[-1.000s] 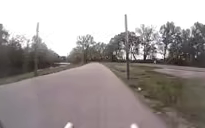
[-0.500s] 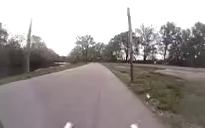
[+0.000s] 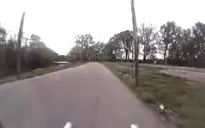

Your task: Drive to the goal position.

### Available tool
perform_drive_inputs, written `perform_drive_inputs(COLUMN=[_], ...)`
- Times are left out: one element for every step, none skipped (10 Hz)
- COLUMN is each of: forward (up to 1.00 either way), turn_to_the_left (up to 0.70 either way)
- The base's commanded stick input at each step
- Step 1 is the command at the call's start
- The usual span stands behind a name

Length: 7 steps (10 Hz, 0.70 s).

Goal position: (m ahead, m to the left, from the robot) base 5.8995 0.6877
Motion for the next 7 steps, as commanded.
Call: perform_drive_inputs(forward=[1.00, 1.00, 1.00, 1.00, 1.00, 1.00, 1.00], turn_to_the_left=[0.00, 0.00, 0.00, 0.00, 0.00, 0.00, 0.00])
